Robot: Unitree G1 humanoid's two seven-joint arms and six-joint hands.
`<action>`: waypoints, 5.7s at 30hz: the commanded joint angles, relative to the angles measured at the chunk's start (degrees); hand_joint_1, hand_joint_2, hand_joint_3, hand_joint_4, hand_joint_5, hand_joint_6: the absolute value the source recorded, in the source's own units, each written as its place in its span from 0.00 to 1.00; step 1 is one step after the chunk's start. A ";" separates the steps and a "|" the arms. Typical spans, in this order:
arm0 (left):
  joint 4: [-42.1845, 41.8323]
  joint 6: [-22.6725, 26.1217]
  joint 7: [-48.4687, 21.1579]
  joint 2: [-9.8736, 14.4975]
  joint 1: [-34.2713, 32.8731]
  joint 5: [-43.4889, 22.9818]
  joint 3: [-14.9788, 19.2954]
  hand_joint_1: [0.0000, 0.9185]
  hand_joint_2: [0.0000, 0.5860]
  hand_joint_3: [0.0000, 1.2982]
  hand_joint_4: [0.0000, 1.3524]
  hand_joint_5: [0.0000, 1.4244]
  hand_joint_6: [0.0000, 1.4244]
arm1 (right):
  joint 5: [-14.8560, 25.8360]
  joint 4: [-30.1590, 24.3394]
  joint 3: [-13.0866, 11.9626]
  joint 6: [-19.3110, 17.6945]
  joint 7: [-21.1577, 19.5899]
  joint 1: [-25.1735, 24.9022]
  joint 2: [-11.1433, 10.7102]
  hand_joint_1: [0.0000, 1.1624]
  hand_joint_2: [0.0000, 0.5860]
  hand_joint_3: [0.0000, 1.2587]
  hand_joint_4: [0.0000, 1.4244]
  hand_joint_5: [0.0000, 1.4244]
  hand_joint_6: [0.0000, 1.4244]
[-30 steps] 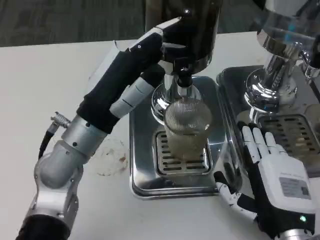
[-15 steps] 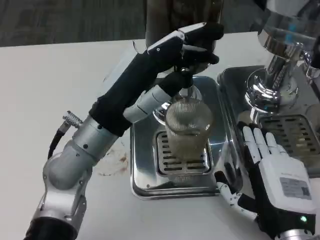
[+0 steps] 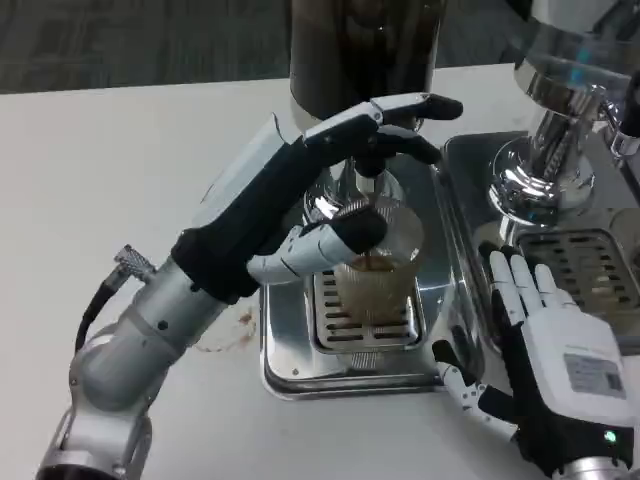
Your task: Grasp the cup under the faucet to collect the drink, then remove the cup.
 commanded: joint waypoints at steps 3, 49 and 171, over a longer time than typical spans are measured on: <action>-1.64 -1.73 1.82 2.25 3.18 5.27 -0.84 0.00 0.24 0.23 0.17 0.28 0.26 | 1.44 -0.70 -0.99 -1.35 0.38 -0.27 -0.86 0.35 0.59 0.00 0.00 0.00 0.07; -8.23 1.56 6.46 4.41 7.02 5.84 -2.08 0.00 0.26 0.25 0.17 0.28 0.26 | 26.34 14.38 -4.90 -18.55 17.33 -16.63 2.07 0.45 0.37 0.00 0.00 0.00 0.06; 17.51 -1.85 31.21 11.10 15.52 17.58 7.58 0.00 0.35 0.20 0.15 0.24 0.17 | 33.04 27.63 -5.39 -23.10 19.87 -24.59 9.20 0.59 0.28 0.00 0.00 0.00 0.06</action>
